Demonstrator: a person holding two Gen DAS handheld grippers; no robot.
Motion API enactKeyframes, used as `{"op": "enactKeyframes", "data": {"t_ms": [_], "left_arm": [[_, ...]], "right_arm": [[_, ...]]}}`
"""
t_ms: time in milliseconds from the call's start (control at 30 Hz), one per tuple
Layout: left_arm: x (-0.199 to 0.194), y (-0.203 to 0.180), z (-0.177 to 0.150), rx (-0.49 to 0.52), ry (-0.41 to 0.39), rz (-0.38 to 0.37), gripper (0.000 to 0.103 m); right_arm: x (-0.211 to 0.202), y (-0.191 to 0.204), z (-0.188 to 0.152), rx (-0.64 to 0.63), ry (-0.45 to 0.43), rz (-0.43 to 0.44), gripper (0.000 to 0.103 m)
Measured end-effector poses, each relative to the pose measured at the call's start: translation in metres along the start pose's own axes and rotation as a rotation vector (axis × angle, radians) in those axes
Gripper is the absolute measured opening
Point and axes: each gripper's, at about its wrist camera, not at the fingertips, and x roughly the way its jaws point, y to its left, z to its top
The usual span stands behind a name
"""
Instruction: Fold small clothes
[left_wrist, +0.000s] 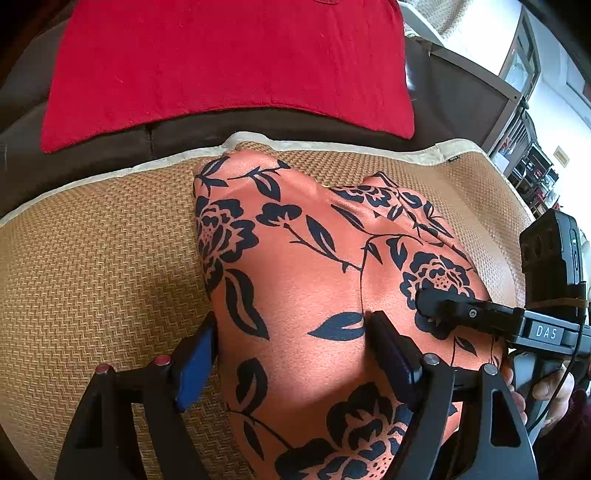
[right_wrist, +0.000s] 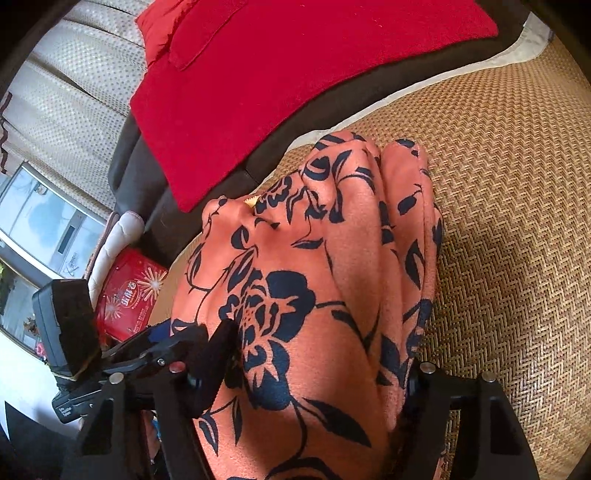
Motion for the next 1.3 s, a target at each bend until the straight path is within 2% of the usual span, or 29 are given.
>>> {"op": "enactKeyframes", "data": {"t_ms": [300, 567, 700, 800, 867, 933, 967, 1000, 1033, 1100, 1167, 1300], "left_arm": [[-0.015, -0.001, -0.012, -0.030, -0.027, 0.022, 0.077], [-0.038, 0.011, -0.025, -0.096, -0.067, 0.063, 0.076], [-0.037, 0.017, -0.033, -0.120, -0.062, 0.112, 0.076], [-0.028, 0.017, -0.039, -0.125, -0.036, 0.162, 0.076], [-0.031, 0.011, -0.041, -0.117, -0.046, 0.160, 0.076], [-0.042, -0.002, -0.042, -0.082, -0.084, 0.132, 0.071], [-0.047, -0.008, -0.040, -0.064, -0.097, 0.112, 0.065], [-0.054, -0.021, -0.042, -0.026, -0.116, 0.088, 0.064], [-0.056, -0.029, -0.042, 0.004, -0.127, 0.096, 0.064], [-0.060, -0.041, -0.048, 0.055, -0.139, 0.175, 0.064], [-0.065, -0.035, -0.051, 0.030, -0.130, 0.170, 0.064], [-0.077, 0.005, -0.056, -0.154, -0.112, 0.137, 0.069]], "right_arm": [[-0.001, 0.017, 0.001, -0.082, -0.040, -0.013, 0.066], [0.013, 0.041, 0.006, -0.145, -0.045, 0.021, 0.065], [0.028, 0.055, 0.007, -0.182, -0.031, 0.019, 0.065], [0.042, 0.057, 0.009, -0.200, -0.005, -0.014, 0.065], [0.047, 0.059, 0.009, -0.205, -0.001, -0.017, 0.065], [0.044, 0.063, 0.008, -0.211, -0.016, -0.011, 0.064], [0.042, 0.066, 0.007, -0.216, -0.024, -0.007, 0.061], [0.039, 0.070, 0.006, -0.227, -0.030, -0.003, 0.056], [0.036, 0.074, 0.005, -0.244, -0.034, 0.000, 0.055], [0.039, 0.080, 0.002, -0.255, -0.019, -0.025, 0.054], [0.043, 0.075, 0.002, -0.250, 0.012, -0.059, 0.054], [0.041, 0.059, 0.007, -0.189, 0.038, -0.035, 0.059]]}}
